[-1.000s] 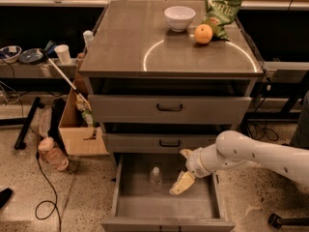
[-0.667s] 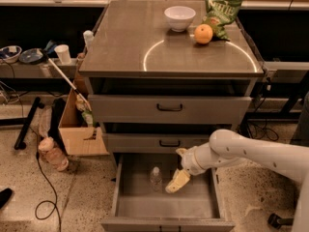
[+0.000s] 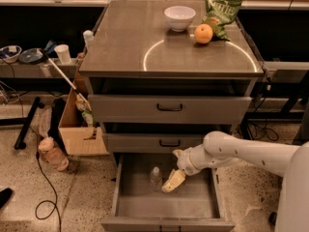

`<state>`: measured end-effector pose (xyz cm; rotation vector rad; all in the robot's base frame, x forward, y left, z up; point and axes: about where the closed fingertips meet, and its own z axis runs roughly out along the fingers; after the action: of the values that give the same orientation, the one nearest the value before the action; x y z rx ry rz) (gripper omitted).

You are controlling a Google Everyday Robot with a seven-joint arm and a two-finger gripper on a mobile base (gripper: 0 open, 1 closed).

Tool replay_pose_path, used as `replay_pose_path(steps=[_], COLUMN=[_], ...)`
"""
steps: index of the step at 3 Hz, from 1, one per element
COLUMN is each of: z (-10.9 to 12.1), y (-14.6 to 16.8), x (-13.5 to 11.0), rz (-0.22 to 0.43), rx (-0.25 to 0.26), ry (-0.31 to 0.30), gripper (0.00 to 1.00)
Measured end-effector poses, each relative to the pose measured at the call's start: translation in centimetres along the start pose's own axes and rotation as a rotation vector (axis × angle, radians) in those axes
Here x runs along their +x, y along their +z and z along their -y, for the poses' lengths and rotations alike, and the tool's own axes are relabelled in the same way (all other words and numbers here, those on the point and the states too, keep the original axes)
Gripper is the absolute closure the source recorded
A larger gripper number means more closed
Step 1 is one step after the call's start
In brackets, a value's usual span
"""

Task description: Pick water bottle from bottom drawer and place on counter

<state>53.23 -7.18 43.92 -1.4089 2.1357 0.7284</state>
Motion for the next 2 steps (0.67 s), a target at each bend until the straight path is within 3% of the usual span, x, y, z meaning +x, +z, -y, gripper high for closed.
replay_pose_path(steps=[2], z=[0.7], y=[2.9], x=[1.9], rz=[-0.009], rx=[0.031], ry=[0.029], gripper=[0.0])
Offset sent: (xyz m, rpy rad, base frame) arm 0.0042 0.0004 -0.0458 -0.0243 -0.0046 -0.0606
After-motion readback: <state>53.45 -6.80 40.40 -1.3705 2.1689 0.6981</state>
